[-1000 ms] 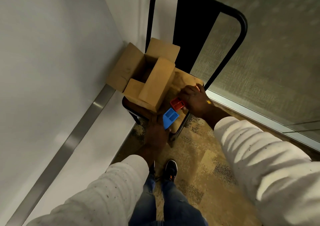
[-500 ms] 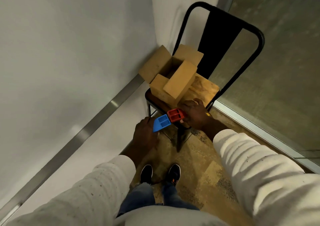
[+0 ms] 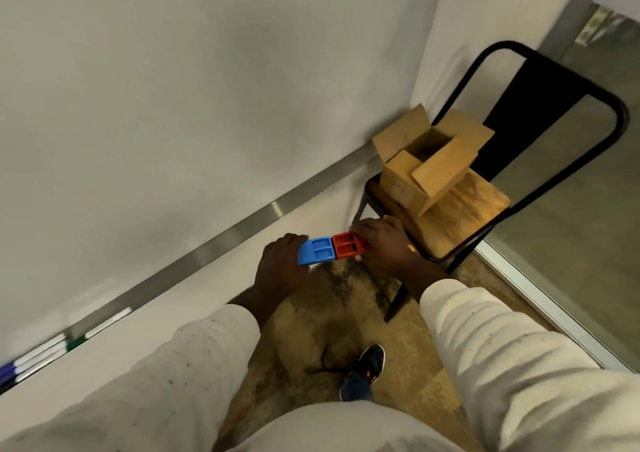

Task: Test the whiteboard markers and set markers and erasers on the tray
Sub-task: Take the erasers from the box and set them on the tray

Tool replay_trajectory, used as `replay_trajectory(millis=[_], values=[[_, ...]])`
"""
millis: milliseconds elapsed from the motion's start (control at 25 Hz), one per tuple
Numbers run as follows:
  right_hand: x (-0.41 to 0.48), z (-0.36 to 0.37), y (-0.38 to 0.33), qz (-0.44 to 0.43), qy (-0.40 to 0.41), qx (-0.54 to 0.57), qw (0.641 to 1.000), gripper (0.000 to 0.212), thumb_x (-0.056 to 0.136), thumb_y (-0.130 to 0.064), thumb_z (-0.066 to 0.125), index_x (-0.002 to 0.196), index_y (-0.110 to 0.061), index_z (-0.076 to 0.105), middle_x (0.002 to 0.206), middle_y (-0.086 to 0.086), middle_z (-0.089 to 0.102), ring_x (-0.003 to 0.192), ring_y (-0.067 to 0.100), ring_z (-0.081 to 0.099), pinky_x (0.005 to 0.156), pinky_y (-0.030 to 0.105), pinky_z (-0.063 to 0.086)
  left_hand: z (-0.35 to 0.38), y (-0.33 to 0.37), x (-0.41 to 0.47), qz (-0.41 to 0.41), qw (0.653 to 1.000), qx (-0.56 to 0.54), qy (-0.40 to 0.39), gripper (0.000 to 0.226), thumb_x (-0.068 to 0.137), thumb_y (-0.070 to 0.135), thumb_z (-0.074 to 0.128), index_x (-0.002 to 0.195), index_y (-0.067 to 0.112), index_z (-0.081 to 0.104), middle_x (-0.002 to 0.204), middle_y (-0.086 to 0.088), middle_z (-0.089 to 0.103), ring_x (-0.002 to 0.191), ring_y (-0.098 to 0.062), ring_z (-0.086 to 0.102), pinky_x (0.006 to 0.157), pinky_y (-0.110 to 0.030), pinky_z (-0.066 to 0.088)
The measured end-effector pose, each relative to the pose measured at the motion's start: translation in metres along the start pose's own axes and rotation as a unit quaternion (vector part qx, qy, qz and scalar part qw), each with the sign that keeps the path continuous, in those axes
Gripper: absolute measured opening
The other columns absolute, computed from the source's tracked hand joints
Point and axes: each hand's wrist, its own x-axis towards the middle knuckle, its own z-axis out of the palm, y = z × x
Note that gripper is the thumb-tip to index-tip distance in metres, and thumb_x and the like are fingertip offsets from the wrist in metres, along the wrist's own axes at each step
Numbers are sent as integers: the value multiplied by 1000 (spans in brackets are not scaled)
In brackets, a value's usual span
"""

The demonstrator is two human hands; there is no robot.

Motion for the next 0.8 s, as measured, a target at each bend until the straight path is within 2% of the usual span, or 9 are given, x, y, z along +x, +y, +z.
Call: replay_trajectory(millis=[120,240,520,800], values=[[0,9,-52,-17,6,-12,1000,61,82,-36,69,138,-28,49,135,-2,56,127,21,49,112,48,22,-19,-36,-39,-17,1000,11,12,53,77,27,76,125,15,55,112,-2,63,99,-19,62,95,-34,45],[-2,20,-116,-46,-3,-14,999,62,81,-34,71,139,-25,50,137,-1,55,127,22,49,114,47,18,-41,-77,-90,-36,999,4,32,53,77,23,77,126,14,57,114,-3,64,100,-20,61,93,-31,43],[-2,47,-250,-106,-25,-4,994,64,85,-38,70,142,-26,45,142,-1,50,131,20,44,117,43,12,-86,-166,-190,-111,993,12,49,61,79,22,74,135,17,50,127,-2,57,113,-23,54,99,-35,42],[44,59,-317,-163,-32,4,986,59,85,-33,70,139,-25,46,138,-2,52,129,21,46,116,40,15,-114,-220,-211,-177,980,16,88,59,78,20,74,132,17,51,124,-2,54,109,-22,55,94,-36,47]])
